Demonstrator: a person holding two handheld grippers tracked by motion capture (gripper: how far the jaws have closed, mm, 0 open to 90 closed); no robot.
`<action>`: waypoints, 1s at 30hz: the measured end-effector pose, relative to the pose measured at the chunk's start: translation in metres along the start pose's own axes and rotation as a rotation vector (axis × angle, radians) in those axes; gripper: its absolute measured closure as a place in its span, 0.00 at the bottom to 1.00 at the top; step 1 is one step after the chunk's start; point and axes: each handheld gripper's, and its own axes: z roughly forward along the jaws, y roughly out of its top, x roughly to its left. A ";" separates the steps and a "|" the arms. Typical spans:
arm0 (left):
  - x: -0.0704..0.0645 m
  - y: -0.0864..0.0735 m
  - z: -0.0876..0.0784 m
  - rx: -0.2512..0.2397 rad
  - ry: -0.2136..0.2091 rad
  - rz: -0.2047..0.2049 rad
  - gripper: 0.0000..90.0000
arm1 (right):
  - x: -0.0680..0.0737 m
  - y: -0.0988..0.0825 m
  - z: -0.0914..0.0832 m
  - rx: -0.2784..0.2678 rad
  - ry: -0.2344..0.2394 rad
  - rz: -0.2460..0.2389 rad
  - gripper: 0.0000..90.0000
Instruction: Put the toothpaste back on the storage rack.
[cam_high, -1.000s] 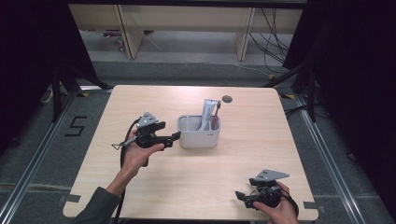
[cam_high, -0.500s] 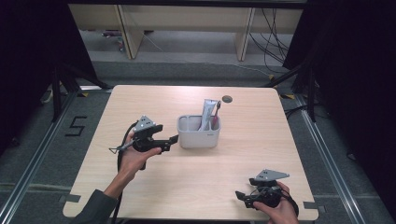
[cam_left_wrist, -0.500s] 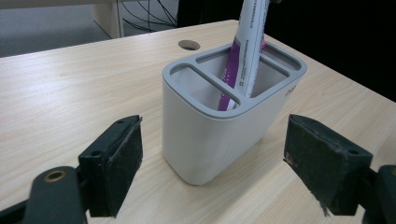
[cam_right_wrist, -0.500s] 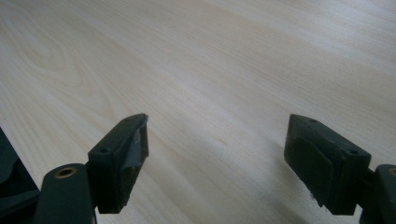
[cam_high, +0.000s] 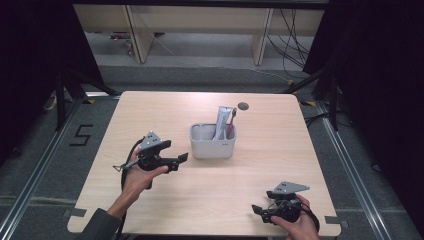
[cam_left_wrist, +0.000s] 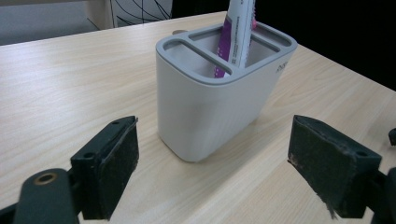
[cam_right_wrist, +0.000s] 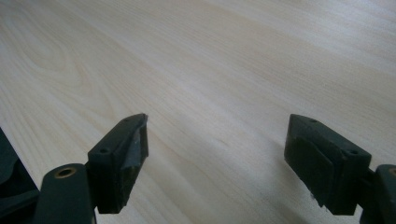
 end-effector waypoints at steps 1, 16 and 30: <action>0.000 0.000 0.000 0.000 0.000 0.000 0.17 | 0.000 0.000 0.000 0.000 0.000 0.000 0.25; 0.000 -0.025 -0.006 0.033 0.004 -0.003 0.17 | 0.000 0.001 -0.001 0.002 0.000 0.014 0.25; -0.002 -0.051 -0.017 0.082 0.004 0.014 0.17 | -0.002 0.000 0.000 -0.007 0.015 0.000 0.25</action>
